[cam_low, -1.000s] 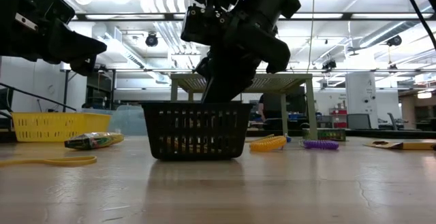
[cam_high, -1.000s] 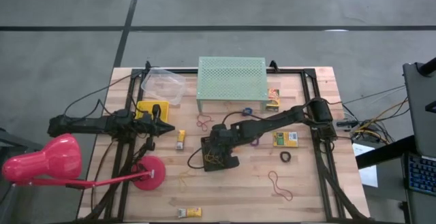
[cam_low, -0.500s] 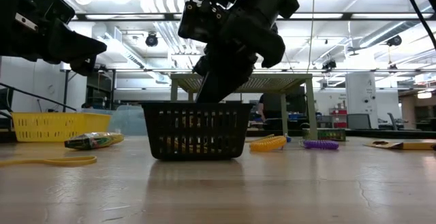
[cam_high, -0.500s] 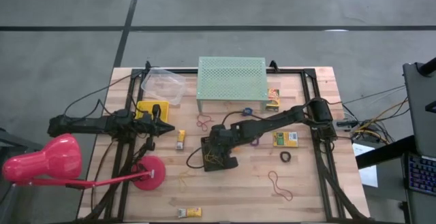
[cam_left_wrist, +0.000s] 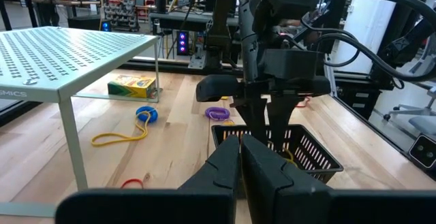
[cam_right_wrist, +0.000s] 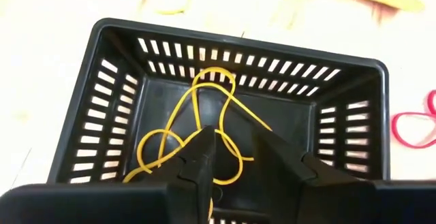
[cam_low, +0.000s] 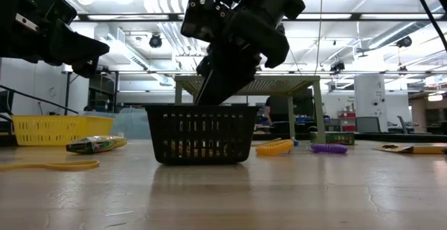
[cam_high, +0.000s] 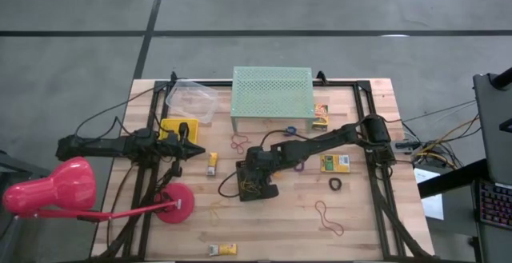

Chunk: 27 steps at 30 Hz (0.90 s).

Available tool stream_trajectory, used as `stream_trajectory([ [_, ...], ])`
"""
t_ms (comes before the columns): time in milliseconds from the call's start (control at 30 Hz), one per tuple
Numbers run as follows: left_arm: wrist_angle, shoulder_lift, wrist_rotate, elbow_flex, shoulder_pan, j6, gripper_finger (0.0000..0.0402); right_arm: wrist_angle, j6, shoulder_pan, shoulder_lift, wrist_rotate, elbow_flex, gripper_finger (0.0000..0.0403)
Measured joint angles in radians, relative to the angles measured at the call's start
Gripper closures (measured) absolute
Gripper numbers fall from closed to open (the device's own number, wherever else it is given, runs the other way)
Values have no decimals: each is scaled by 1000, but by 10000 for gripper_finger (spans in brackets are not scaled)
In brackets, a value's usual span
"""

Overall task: Pick & Place Office Desk Supplies
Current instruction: Put the yellow rubber band into the black bin

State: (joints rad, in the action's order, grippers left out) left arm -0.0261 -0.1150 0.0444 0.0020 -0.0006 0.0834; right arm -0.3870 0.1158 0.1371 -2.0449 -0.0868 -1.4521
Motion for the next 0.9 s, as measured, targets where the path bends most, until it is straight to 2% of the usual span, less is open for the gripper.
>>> stream_trajectory([
  [233, 0, 0, 0, 0, 0, 0, 378, 3, 0, 0, 0, 0, 0, 292],
  [467, 0, 0, 0, 0, 0, 0, 378, 1, 0, 0, 1, 18, -1, 306],
  [800, 0, 0, 0, 0, 0, 0, 378, -105, 20, 0, 19, 245, -91, 324],
  [900, 0, 0, 0, 0, 0, 0, 378, -130, 16, 0, 34, 273, -101, 326],
])
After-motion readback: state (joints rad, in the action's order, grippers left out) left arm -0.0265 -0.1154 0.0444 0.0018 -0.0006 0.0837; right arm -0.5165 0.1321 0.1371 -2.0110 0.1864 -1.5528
